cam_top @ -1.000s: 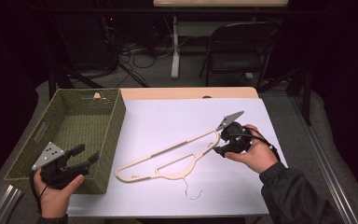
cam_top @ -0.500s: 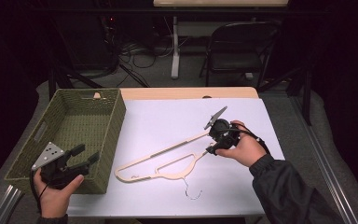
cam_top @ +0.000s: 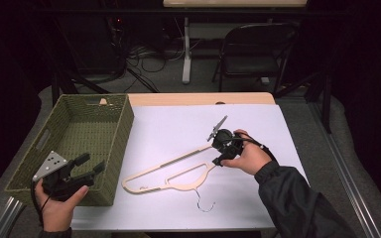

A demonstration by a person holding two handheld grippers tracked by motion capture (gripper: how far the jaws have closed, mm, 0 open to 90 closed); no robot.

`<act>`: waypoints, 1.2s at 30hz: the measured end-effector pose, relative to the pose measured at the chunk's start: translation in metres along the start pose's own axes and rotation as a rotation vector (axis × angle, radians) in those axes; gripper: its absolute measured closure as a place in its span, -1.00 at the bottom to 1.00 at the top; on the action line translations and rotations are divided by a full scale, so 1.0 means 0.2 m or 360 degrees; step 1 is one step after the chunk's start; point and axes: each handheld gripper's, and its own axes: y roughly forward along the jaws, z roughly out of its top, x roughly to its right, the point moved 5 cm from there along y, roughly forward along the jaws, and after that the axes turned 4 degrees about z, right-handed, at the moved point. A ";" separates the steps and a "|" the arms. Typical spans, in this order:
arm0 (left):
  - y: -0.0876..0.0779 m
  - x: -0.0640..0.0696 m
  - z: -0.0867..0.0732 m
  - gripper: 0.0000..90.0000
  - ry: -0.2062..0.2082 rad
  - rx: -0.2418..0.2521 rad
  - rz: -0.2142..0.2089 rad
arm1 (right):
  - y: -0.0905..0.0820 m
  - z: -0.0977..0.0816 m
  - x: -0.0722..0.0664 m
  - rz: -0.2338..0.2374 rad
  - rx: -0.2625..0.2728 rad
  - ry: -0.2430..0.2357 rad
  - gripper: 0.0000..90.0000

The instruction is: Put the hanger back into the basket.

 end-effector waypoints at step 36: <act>0.01 0.01 0.00 -0.27 0.0006 -0.0004 -0.0007 | 0.32 0.26 -0.14 0.0135 -0.0196 -0.0309 0.11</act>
